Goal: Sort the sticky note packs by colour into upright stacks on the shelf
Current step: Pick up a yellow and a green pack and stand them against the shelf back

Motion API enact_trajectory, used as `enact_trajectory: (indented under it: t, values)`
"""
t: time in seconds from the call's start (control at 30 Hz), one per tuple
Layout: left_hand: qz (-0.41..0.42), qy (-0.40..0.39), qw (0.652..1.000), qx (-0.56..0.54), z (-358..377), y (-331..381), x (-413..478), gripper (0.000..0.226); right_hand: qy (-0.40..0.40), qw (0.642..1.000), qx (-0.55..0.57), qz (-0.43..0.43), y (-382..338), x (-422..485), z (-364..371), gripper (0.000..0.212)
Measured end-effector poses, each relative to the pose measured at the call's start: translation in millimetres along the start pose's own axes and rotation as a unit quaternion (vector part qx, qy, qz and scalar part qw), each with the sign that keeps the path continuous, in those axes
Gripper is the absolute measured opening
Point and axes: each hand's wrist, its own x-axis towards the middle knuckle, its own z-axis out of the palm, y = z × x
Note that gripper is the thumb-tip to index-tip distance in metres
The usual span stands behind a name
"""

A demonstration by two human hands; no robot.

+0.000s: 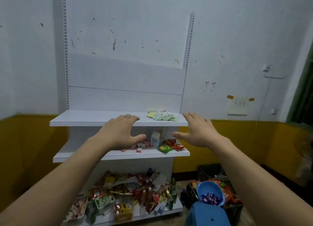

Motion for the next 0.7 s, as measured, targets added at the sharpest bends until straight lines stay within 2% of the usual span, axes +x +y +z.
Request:
enact_trajectory:
  t: [0.3,0.7]
  values:
    - [-0.019,-0.026,0.999,0.009,57.0,-0.5,80.6,0.074,-0.001,1.0,0.026,-0.004,41.6,76.0,61.9,0.094]
    - [-0.032,-0.049,0.998,0.029,124.5,12.1,227.3,0.074,-0.016,0.998,0.064,0.011,138.1,201.4,118.5,0.094]
